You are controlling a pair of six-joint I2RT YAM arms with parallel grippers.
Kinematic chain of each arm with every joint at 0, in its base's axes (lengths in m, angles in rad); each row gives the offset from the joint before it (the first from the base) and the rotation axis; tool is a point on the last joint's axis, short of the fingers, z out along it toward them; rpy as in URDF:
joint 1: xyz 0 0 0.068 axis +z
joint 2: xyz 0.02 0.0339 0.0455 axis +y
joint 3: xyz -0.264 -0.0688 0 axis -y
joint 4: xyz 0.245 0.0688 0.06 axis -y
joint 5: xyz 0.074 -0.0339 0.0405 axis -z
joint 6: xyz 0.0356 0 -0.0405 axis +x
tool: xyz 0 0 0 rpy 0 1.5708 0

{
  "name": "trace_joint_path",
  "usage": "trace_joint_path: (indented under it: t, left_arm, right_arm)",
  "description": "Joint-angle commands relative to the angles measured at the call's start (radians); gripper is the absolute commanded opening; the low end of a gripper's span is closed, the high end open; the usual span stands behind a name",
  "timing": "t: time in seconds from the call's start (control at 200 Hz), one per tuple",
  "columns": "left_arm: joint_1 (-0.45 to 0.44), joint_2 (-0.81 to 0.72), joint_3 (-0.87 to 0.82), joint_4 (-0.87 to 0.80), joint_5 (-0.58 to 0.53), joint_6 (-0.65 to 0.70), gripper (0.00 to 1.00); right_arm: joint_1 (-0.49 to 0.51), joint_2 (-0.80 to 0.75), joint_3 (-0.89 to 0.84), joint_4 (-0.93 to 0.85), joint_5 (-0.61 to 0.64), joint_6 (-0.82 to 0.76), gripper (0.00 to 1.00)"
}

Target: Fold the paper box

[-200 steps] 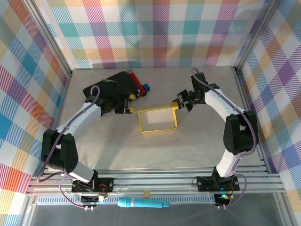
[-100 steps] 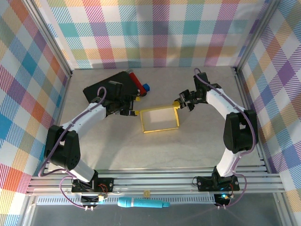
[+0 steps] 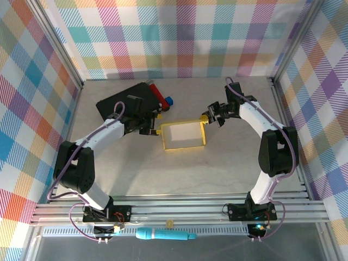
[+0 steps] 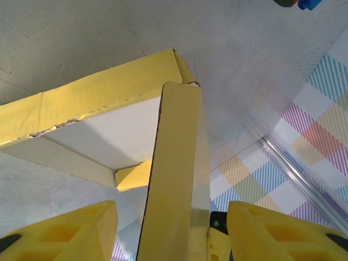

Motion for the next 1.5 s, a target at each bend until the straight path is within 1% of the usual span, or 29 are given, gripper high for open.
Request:
trace_joint_path:
  t: [0.0, 0.1, 0.21, 0.325, 0.425, 0.525, 0.67, 1.495]
  left_arm:
    - [0.025, -0.026, 0.092, -0.123, -0.019, 0.095, 0.56]
    - [0.045, -0.050, 0.149, -0.264, -0.044, 0.176, 0.60]
    - [0.065, -0.063, 0.142, -0.323, -0.046, 0.212, 0.64]
    - [0.085, -0.050, 0.126, -0.268, -0.041, 0.198, 0.63]
    - [0.088, 0.004, 0.160, -0.219, -0.031, 0.192, 0.62]
    - [0.070, 0.051, 0.189, -0.179, -0.014, 0.173, 0.62]
    - [0.045, 0.078, 0.195, -0.144, -0.010, 0.153, 0.61]
    - [-0.060, 0.080, 0.153, -0.028, -0.009, 0.057, 0.56]
  right_arm:
    - [-0.011, -0.004, 0.009, -0.004, -0.021, -0.003, 0.00]
    - [-0.016, -0.008, 0.000, 0.001, -0.019, 0.000, 0.00]
    - [-0.019, -0.008, 0.004, 0.005, -0.021, 0.002, 0.00]
    - [-0.019, -0.004, 0.017, 0.001, -0.024, 0.001, 0.00]
    - [-0.019, -0.005, 0.017, 0.001, -0.024, 0.003, 0.00]
    - [-0.019, -0.005, 0.016, 0.002, -0.025, 0.004, 0.00]
    - [-0.019, -0.008, 0.013, 0.007, -0.026, 0.011, 0.00]
    - [-0.019, -0.018, -0.004, 0.029, -0.035, 0.026, 0.00]
